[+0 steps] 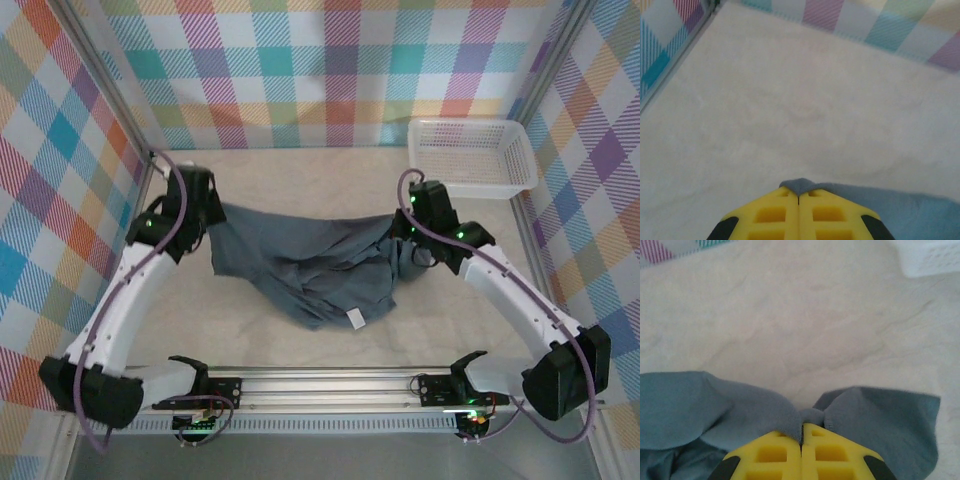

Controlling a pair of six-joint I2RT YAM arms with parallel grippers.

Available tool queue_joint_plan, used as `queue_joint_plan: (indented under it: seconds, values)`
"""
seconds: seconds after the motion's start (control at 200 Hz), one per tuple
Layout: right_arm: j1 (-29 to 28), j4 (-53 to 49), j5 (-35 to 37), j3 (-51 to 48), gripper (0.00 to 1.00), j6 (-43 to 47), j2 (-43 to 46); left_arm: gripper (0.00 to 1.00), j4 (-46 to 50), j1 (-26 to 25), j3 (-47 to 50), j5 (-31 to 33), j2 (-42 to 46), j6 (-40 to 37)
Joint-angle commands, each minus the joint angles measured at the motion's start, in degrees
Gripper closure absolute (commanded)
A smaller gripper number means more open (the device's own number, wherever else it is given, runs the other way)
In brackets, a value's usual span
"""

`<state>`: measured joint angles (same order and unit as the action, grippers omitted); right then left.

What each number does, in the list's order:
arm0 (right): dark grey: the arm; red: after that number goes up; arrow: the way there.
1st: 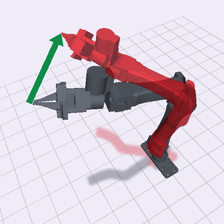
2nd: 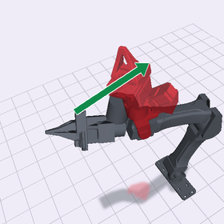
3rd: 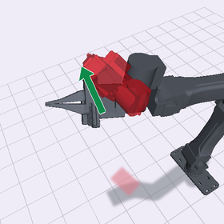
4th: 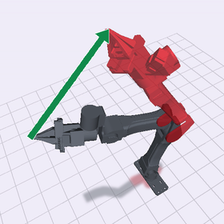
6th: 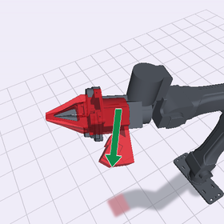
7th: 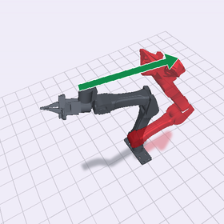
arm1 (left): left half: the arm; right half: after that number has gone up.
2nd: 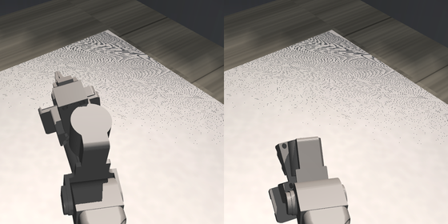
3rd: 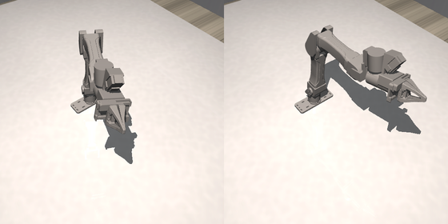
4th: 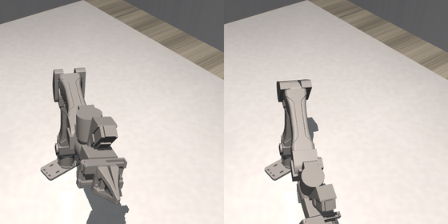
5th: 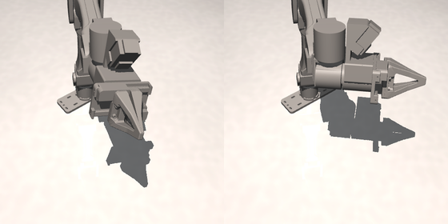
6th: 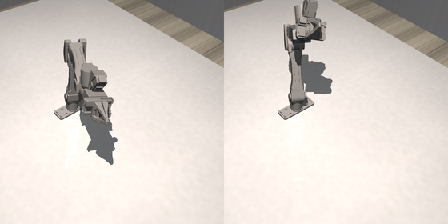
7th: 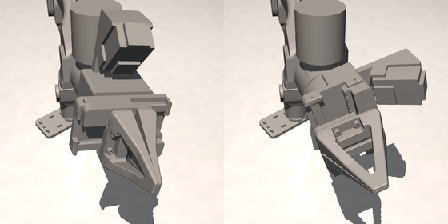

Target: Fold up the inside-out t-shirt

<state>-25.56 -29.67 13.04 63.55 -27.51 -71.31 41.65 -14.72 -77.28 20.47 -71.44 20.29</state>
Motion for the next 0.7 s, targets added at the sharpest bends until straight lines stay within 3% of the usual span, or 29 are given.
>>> queue_joint_plan:
  seconds: [0.0,0.08,0.195,0.27,0.37,0.455,0.565,0.7]
  values:
    - [4.89,-1.74,-1.27,3.33,1.0,-1.49,-6.98,1.0,-5.13,3.22,-6.59,-2.53,-12.52,-0.97]
    - [7.75,-2.04,-5.54,4.02,0.98,-1.66,-13.32,0.99,-8.94,4.4,-7.03,-3.16,-20.09,-1.25]
    - [10.44,-5.65,-11.54,6.93,0.68,-1.32,-18.29,0.44,-9.3,4.54,-8.19,-6.99,-23.76,-0.94]
    - [10.84,-4.85,-11.34,4.88,0.55,-1.15,-16.18,0.26,-9.35,4.46,-6.46,-11.19,-21.05,1.0]
    - [11.01,-3.84,-8.47,-1.32,0.54,-1.31,-13.6,0.22,-9.06,1.61,-2.55,-20.72,-15.3,3.12]
    - [11.31,-4.78,-6.47,-6.19,0.53,-3.06,-14.01,0.21,-6.45,-8.19,0.17,-23.0,-11.91,2.4]
    - [11.76,-2.23,-7.34,-11.98,0.4,-4.56,-15.43,0.21,-2.44,-22.88,2.46,-21.49,-11.91,0.84]
    - [11.85,0.07,-10.34,-13.72,0.41,-3.68,-18.92,0.2,-2.42,-35.73,5.89,-21.77,-15.41,-1.44]
